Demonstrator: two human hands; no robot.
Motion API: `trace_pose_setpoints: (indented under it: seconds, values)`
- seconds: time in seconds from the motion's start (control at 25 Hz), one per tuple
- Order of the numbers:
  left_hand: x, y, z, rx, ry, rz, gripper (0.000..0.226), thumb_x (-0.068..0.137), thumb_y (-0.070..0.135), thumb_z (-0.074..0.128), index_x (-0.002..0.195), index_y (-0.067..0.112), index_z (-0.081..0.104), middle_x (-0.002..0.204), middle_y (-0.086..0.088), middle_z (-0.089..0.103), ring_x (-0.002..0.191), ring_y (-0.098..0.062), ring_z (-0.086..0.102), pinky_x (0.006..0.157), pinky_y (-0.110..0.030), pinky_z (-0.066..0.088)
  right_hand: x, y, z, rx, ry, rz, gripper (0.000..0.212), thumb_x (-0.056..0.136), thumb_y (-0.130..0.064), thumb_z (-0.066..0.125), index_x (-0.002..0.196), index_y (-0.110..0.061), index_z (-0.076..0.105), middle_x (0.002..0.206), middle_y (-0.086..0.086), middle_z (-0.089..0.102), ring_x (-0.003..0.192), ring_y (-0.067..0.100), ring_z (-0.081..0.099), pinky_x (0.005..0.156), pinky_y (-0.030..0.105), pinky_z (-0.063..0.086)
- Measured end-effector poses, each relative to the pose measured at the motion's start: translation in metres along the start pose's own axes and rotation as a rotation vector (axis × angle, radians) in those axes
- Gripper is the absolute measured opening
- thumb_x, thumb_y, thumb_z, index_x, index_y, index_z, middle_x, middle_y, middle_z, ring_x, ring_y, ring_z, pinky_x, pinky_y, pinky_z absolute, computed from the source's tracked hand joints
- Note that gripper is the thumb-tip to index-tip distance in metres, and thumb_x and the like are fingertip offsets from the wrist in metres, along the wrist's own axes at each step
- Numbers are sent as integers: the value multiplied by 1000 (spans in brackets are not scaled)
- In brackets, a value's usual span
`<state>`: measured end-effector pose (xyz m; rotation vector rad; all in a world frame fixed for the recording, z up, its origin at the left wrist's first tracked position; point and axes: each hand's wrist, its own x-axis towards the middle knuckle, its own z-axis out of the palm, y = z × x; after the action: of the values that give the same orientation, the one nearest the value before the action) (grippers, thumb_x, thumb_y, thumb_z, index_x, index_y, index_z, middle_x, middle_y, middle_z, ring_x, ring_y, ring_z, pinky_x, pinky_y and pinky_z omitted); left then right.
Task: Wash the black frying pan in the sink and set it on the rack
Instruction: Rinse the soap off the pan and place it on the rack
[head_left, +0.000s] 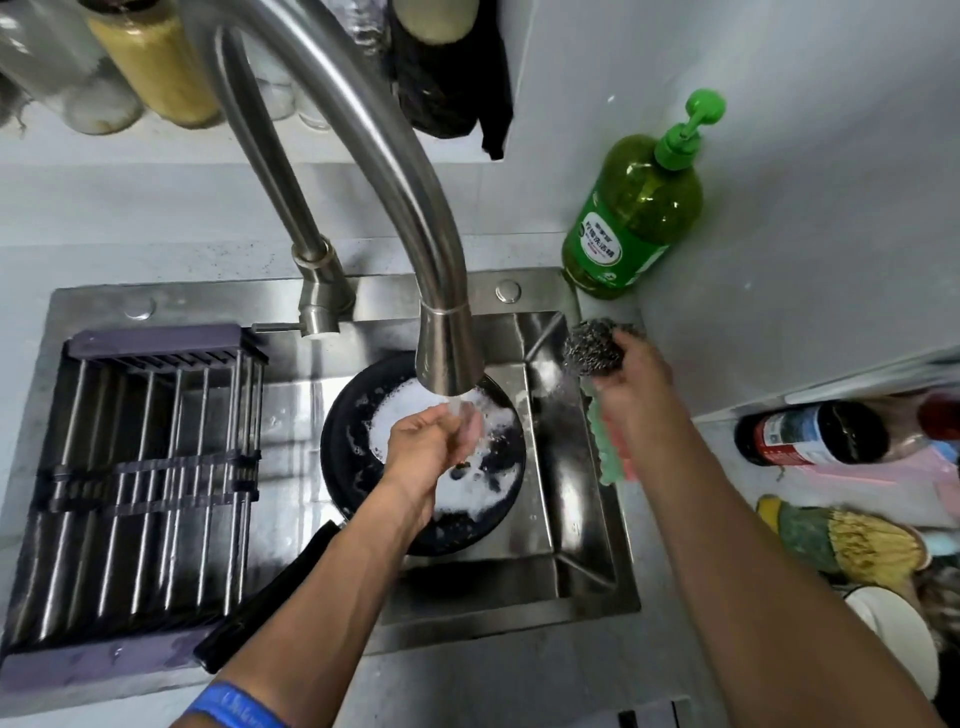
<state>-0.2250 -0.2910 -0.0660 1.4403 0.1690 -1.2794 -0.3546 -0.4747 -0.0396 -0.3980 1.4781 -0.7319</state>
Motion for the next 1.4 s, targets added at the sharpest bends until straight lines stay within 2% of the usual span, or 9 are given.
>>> trace_pose_setpoints:
  seconds: [0.16, 0.44, 0.56, 0.72, 0.84, 1.0, 1.16, 1.28, 1.4]
  values:
    - [5, 3, 9, 1, 4, 21, 24, 97, 10, 48, 96, 2, 70, 96, -16, 75, 94, -25, 71, 84, -32, 54, 1, -2, 11, -20, 103, -94, 15, 88, -37, 62, 94, -27, 72, 97, 8, 73, 73, 18, 66, 57, 30, 50]
    - [28, 7, 7, -390, 2, -164, 43, 97, 45, 46, 93, 11, 73, 88, -9, 72, 78, -21, 67, 68, -30, 56, -87, 121, 54, 139, -357, 292, 31, 102, -21, 44, 100, -4, 70, 101, 15, 73, 90, 24, 71, 80, 31, 57]
    - [29, 8, 7, 12, 61, -136, 21, 91, 39, 54, 87, 20, 61, 83, -3, 65, 70, -18, 61, 64, -30, 50, -87, 146, 61, -44, -275, 219, 40, 99, -39, 49, 115, -10, 72, 107, 10, 75, 97, 21, 72, 68, 25, 56]
    - [23, 4, 5, 560, 301, 374, 13, 86, 23, 64, 93, 20, 55, 81, 8, 65, 71, -8, 60, 73, -30, 55, -86, 147, 61, 42, -344, 331, 41, 103, -33, 44, 102, -4, 73, 92, 9, 75, 82, 20, 72, 75, 30, 57]
    - [15, 9, -11, 867, 169, 595, 27, 85, 31, 69, 66, 25, 50, 56, 12, 53, 50, 1, 50, 52, -13, 39, -84, 117, 55, -6, -398, 420, 30, 105, -22, 41, 98, -10, 67, 84, 8, 73, 80, 21, 70, 72, 31, 59]
    - [-5, 10, -59, 1079, -108, 603, 47, 95, 54, 48, 75, 17, 69, 59, 3, 61, 58, -11, 59, 60, -31, 47, -107, 80, 20, -927, -488, -174, 19, 90, -12, 63, 106, -20, 70, 102, 0, 71, 93, 22, 67, 74, 28, 53]
    - [-28, -21, -146, 1204, 195, 490, 67, 97, 62, 18, 80, 15, 63, 72, -8, 65, 68, -26, 62, 62, -35, 48, -163, 22, 35, -851, -730, -676, 26, 88, -30, 72, 113, -27, 64, 83, -15, 69, 71, 4, 63, 68, 18, 52]
    - [-44, -51, -197, 1500, 200, 402, 47, 94, 49, 35, 103, 11, 62, 93, -14, 67, 84, -36, 63, 72, -42, 52, -185, 14, 59, -1089, -453, -1039, 32, 85, -55, 68, 78, -24, 67, 61, -21, 64, 62, -3, 63, 61, 14, 44]
    - [-52, -69, -217, 1494, 145, 290, 26, 91, 30, 53, 110, 11, 55, 96, -12, 65, 84, -33, 65, 69, -38, 51, -177, 25, 67, -1105, -299, -1049, 33, 79, -47, 70, 63, -19, 63, 57, -11, 64, 58, 0, 62, 55, 12, 44]
